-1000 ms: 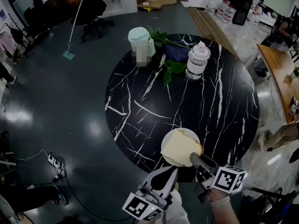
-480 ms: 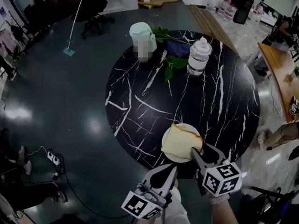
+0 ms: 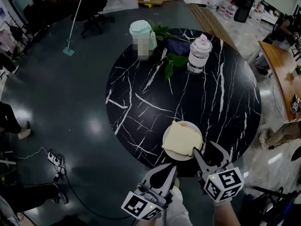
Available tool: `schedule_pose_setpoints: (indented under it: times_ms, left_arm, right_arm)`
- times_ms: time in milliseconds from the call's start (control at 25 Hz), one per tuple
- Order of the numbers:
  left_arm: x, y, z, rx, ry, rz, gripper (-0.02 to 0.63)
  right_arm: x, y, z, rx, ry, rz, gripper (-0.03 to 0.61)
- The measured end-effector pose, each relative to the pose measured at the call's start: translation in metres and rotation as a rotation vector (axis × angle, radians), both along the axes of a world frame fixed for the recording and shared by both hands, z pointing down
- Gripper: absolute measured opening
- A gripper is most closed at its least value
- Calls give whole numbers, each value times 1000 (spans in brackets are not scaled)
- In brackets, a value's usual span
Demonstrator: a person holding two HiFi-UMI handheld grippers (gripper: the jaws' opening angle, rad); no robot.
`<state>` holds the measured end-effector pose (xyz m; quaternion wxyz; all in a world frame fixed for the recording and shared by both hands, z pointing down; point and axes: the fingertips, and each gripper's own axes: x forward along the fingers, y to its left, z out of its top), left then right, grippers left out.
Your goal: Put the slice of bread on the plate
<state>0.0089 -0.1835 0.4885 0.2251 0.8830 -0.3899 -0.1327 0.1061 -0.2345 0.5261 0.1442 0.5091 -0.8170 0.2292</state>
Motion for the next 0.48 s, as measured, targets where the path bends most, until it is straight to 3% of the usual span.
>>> schedule_pose_setpoints:
  times_ms: [240,320,480]
  left_arm:
    - [2,4,-3,12,-9,13,8]
    - [2,7,0,13,-30,18,8]
    - [3,12,2,21,-50,17,8]
  right_arm:
    - [-17,21,-22,26,-157,-40,185]
    - [-20,31,-22,31,-166,-41,84]
    - [-27,50,-22,56,-149,-66,27]
